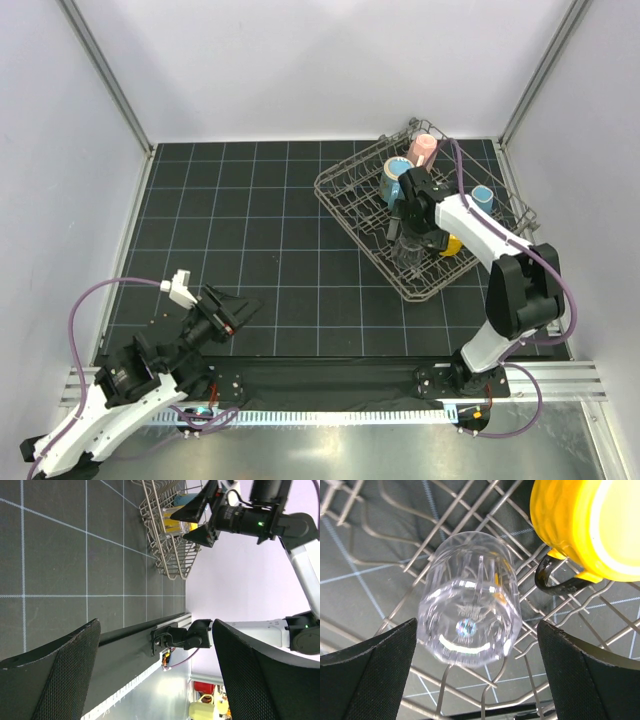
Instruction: Load the cups into the dish rack
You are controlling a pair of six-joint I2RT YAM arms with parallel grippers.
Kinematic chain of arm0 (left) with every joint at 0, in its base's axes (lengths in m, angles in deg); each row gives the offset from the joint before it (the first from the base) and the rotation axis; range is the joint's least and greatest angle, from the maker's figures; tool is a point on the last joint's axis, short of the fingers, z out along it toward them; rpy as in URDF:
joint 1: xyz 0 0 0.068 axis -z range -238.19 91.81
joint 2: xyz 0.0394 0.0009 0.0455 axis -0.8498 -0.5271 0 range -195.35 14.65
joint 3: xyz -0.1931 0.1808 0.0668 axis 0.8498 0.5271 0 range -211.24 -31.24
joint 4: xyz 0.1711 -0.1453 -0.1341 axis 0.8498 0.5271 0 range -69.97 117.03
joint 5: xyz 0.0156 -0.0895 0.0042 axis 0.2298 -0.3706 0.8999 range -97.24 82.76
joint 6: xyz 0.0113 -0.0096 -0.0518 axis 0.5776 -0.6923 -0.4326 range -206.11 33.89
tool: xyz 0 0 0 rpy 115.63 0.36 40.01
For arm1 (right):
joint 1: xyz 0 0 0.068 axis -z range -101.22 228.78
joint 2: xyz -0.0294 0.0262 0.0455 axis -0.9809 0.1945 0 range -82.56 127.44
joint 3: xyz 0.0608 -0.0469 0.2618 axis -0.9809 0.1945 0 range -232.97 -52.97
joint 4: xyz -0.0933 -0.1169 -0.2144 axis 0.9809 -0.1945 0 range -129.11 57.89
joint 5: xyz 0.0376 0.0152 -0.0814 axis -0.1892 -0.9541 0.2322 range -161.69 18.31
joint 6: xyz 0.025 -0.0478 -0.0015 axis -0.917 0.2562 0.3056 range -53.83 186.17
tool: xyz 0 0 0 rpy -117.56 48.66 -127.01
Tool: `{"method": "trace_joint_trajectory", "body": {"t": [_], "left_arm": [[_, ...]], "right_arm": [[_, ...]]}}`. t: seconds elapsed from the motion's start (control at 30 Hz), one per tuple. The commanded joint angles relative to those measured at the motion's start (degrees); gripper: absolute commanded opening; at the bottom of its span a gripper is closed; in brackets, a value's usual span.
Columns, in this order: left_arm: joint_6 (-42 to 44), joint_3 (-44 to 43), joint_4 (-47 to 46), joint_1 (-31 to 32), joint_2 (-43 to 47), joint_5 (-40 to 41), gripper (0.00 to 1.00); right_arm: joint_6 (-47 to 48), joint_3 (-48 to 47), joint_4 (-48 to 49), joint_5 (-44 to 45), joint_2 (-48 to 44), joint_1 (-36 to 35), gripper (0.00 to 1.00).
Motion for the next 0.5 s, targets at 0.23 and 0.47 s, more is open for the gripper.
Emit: {"method": "trace_joint_trajectory", "body": {"t": [0.23,0.47], "left_arm": [[-2.2,7.9,-13.9,0.1,1.8,-2.1,0.89],[4.7,8.5,-30.1,-0.3,-16.3,-2.1,0.95]], "right_arm": [[5.6,2.2,3.0,-4.3,-12.2,-0.6,1.00],[9.3,3.0,2.2,-8.0,-19.2,-1.7,1.00]]}}
